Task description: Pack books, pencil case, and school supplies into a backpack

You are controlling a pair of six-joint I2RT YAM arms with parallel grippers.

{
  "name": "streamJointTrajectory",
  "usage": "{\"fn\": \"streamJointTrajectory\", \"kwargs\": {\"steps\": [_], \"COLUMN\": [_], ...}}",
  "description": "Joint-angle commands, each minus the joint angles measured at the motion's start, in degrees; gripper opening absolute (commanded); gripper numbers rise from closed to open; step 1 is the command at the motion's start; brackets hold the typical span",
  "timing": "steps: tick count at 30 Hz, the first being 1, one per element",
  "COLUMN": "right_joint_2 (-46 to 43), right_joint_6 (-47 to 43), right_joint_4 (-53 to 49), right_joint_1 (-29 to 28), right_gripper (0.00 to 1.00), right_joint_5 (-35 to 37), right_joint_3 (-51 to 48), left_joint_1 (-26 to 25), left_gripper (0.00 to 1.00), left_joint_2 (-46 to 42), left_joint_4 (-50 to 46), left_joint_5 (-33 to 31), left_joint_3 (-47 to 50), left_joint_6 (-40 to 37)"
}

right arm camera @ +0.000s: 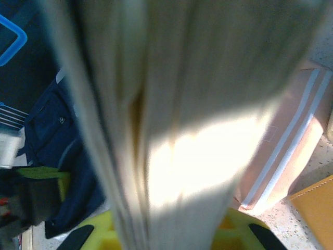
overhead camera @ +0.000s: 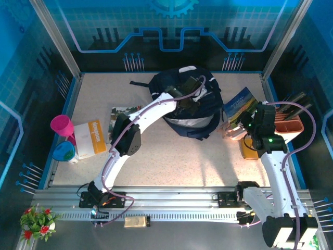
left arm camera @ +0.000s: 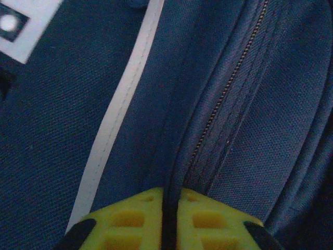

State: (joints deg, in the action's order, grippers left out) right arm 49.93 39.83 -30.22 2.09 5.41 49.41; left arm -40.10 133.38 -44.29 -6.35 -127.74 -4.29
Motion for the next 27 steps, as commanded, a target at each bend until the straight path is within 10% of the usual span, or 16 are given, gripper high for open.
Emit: {"fn": "streamJointTrajectory", "kwargs": {"steps": [1, 27], "right_joint_2": [-0.8, 4.8], "right_joint_6": [0.6, 11.3], "right_joint_4": [2.2, 17.4], "right_joint_1": [1.3, -6.8], "right_gripper": [0.08, 0.07], "right_joint_5": [-0.4, -13.6], "right_joint_3": [1.5, -6.3], "left_joint_1": [1.9, 3.3], "left_gripper": [0.06, 0.0], "left_joint_2": [-4.0, -15.8], "left_joint_4": [0.8, 15.0], "left_joint_5": [2.4, 4.4], "left_joint_3": [-1.3, 3.3], "left_joint_6": [4.0, 10.5]}}
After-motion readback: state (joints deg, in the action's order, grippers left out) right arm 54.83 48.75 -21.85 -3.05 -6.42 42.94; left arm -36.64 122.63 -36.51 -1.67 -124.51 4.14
